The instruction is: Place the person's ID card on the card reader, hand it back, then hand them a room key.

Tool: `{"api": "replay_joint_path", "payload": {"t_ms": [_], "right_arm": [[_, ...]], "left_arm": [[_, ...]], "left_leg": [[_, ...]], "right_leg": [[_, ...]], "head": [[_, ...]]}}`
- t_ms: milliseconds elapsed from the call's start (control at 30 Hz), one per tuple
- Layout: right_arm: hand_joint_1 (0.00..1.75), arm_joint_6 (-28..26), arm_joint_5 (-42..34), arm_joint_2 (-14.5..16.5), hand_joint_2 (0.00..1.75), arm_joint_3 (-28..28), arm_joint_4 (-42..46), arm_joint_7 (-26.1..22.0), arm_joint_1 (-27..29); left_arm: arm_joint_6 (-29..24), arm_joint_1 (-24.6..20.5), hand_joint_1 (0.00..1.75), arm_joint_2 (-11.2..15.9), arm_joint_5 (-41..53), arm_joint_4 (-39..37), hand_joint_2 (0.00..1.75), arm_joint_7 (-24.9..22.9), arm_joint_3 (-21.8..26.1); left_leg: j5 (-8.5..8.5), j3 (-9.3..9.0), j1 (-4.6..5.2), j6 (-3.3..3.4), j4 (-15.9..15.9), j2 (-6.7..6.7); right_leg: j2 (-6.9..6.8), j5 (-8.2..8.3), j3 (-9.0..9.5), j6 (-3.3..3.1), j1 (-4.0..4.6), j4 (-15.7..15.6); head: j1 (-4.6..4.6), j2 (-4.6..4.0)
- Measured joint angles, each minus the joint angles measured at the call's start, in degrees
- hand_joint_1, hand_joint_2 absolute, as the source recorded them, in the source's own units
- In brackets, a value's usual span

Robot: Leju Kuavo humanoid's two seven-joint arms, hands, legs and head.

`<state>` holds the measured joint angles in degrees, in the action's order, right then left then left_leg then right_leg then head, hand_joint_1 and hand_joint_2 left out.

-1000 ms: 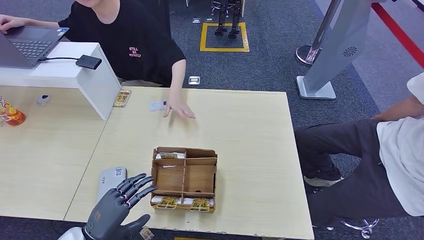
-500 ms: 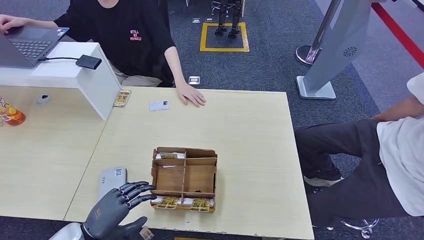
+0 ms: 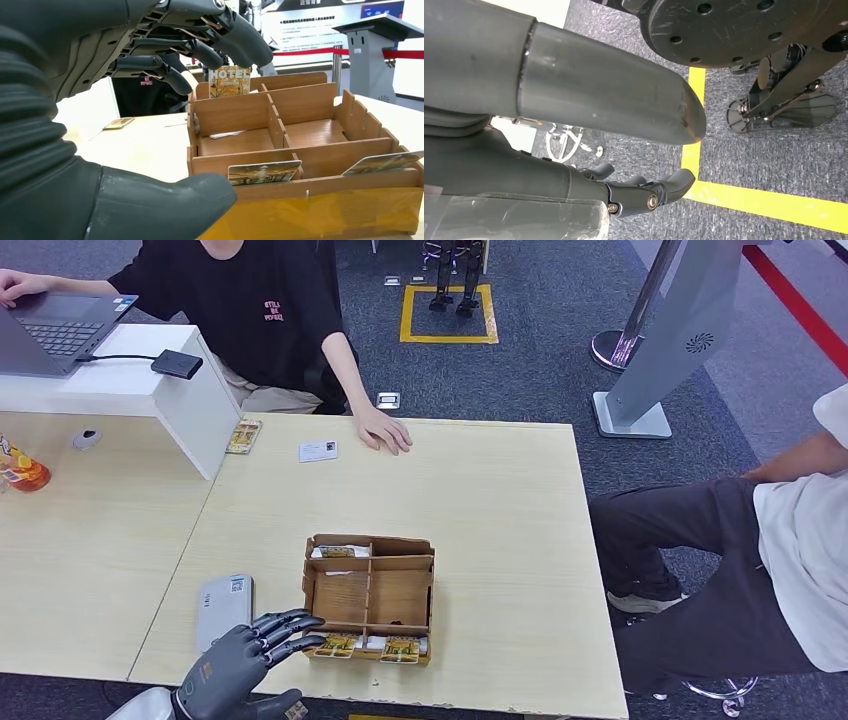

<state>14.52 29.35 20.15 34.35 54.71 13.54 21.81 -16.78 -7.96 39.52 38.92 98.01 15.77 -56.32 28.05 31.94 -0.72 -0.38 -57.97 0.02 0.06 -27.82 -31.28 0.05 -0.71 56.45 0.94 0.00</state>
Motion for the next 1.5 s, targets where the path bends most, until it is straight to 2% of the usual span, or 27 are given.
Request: {"api": "replay_joint_path", "payload": {"t_ms": [167, 333, 800, 1500], "right_arm": [[0.00, -0.6, -1.2, 0.0, 0.00, 0.0, -0.2, 0.5, 0.0], [0.00, -1.2, -2.4, 0.0, 0.00, -0.2, -0.2, 1.0, 0.0], [0.00, -1.6, -3.2, 0.0, 0.00, -0.7, -0.2, 1.7, 0.2], [0.00, -2.1, -4.6, 0.0, 0.00, -2.2, 0.1, 2.4, 0.7]], "left_arm": [[-3.0, 0.6, 0.41, -0.6, 1.0, 0.0, 1.75, 0.7, 0.0], [-6.1, 1.8, 0.41, -2.5, 2.8, -0.6, 1.75, 0.6, 0.0], [-7.4, 2.9, 0.39, -5.0, 4.0, -2.5, 1.75, 0.1, -0.2], [-12.3, 5.0, 0.46, -9.7, 14.2, -8.9, 1.75, -7.0, -1.2]], "left_leg": [[0.00, 0.00, 0.00, 0.00, 0.0, 0.00], [0.00, 0.00, 0.01, 0.00, 0.0, 0.00], [0.00, 0.00, 0.00, 0.00, 0.0, 0.00], [0.00, 0.00, 0.00, 0.00, 0.0, 0.00]], "right_leg": [[0.00, 0.00, 0.00, 0.00, 0.00, 0.0], [0.00, 0.00, 0.00, 0.00, -0.01, 0.0], [0.00, 0.00, 0.00, 0.00, 0.00, 0.0], [0.00, 0.00, 0.00, 0.00, 0.00, 0.0]], "head": [[0.01, 0.00], [-0.01, 0.00], [0.00, 0.00], [0.00, 0.00]]}}
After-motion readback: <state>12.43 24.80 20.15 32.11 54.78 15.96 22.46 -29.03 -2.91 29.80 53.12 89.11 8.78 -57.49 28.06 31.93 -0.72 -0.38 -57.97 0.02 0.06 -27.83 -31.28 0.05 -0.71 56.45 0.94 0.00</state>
